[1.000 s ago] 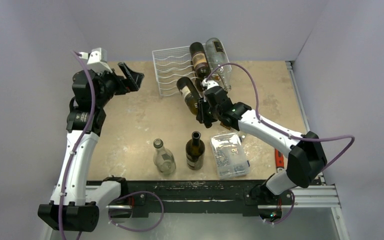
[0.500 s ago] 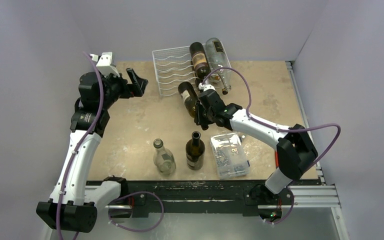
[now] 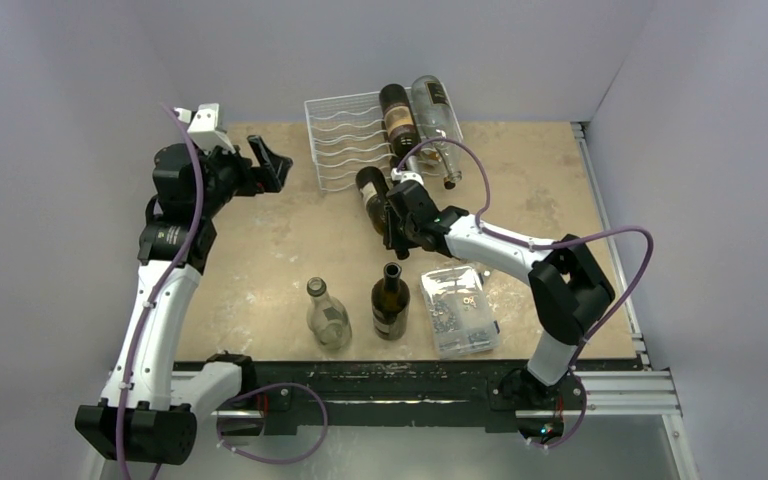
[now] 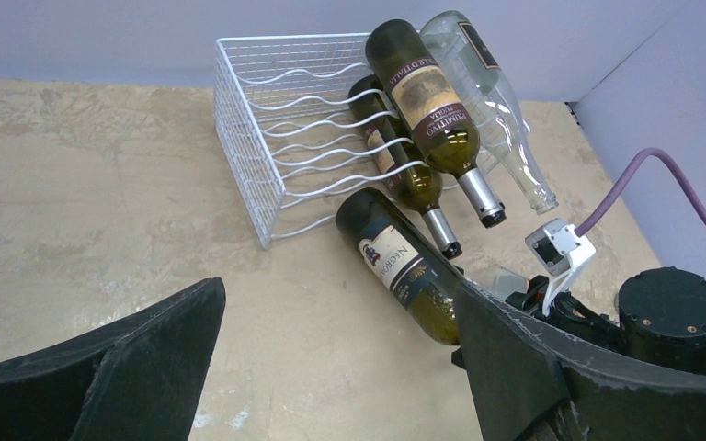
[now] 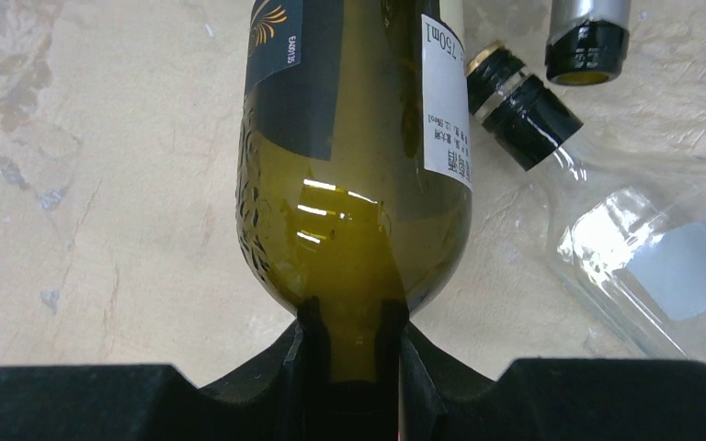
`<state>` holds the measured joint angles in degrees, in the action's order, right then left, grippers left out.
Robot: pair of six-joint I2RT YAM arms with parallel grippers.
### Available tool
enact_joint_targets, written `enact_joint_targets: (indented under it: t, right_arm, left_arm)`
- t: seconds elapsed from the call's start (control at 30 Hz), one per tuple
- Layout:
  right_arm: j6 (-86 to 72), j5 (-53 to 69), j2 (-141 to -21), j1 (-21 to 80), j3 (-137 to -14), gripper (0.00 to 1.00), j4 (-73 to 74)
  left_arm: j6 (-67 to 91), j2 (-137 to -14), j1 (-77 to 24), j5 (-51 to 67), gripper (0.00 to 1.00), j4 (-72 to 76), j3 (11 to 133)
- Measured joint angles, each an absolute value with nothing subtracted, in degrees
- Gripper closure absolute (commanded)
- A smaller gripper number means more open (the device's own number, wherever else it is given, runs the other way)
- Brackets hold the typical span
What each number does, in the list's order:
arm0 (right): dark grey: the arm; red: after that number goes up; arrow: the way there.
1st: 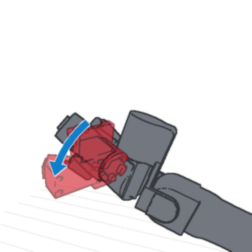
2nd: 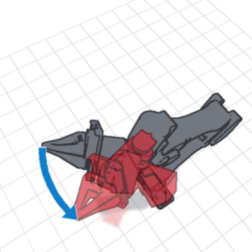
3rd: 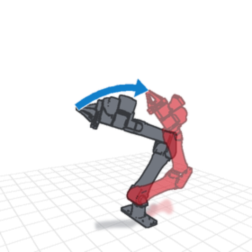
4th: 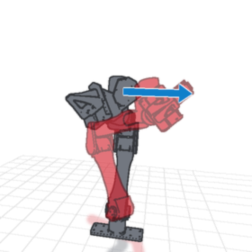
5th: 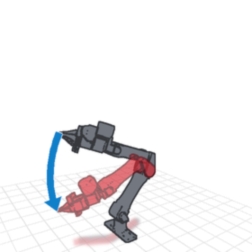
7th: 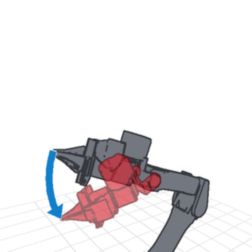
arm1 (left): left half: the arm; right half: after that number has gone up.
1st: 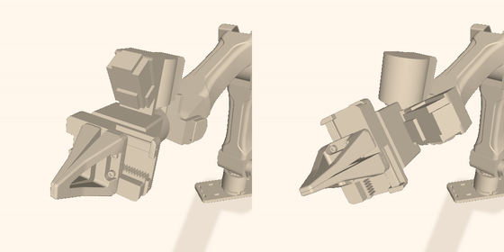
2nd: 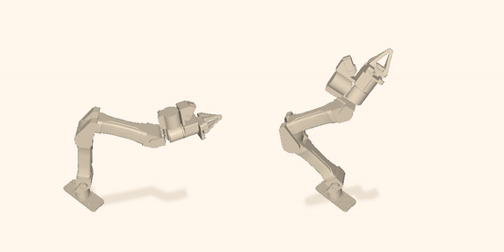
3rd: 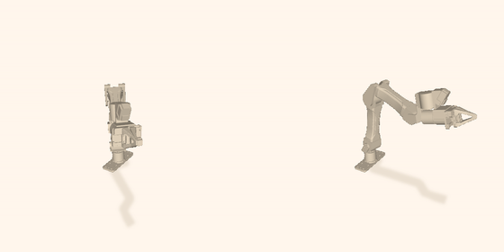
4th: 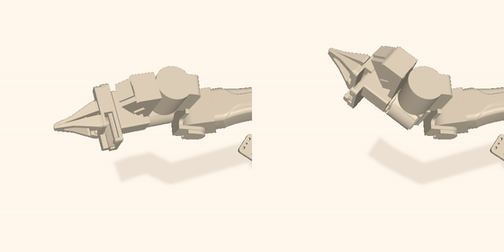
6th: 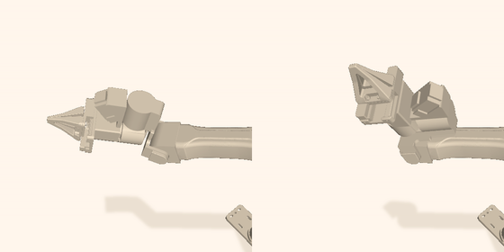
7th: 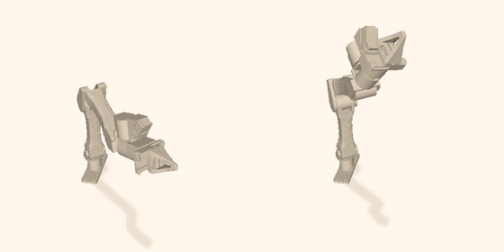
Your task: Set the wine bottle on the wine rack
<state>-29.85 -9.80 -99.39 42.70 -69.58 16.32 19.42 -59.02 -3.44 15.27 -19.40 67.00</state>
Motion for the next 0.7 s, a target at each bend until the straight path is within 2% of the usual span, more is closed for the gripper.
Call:
enact_joint_targets:
  t: [0.3, 0.7]
  right_arm:
    - [-30.89, -12.84, -100.07, 42.70, -69.63, 1.00, 12.82]
    - [-30.55, -17.56, -109.36, 42.28, -72.38, 1.00, 2.37]
  left_arm:
    - [20.93, -59.27, -1.10, 17.56, 0.07, -19.11, 66.98]
    - [22.06, -60.42, -0.25, 19.22, 0.08, -18.24, 66.98]
